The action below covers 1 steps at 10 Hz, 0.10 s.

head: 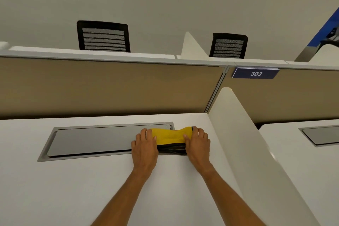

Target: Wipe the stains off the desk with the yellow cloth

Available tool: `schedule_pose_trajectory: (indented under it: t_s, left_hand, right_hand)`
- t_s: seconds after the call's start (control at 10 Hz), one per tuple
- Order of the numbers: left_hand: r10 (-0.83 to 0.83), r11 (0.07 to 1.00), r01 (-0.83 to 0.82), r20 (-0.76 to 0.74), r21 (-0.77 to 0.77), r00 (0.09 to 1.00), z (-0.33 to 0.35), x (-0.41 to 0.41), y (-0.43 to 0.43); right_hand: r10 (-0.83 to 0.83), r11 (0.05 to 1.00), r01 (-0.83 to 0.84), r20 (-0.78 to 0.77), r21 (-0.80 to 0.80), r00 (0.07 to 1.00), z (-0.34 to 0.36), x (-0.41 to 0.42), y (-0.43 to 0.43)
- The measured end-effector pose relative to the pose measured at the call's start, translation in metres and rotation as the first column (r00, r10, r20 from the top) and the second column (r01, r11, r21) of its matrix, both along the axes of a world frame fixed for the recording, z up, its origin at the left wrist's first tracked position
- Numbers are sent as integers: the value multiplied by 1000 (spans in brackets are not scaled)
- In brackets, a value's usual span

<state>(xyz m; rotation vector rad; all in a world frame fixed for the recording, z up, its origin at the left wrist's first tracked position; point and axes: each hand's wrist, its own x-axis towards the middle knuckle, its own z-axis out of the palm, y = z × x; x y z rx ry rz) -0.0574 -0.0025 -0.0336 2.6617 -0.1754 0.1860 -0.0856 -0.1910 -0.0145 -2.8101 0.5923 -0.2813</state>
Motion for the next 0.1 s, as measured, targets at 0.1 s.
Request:
schedule_pose_trajectory:
  t_s: [0.1]
  left_hand:
    - [-30, 998, 31, 18, -46, 999, 12, -19, 10]
  right_hand:
    - [89, 996, -90, 33, 22, 995, 12, -16, 14]
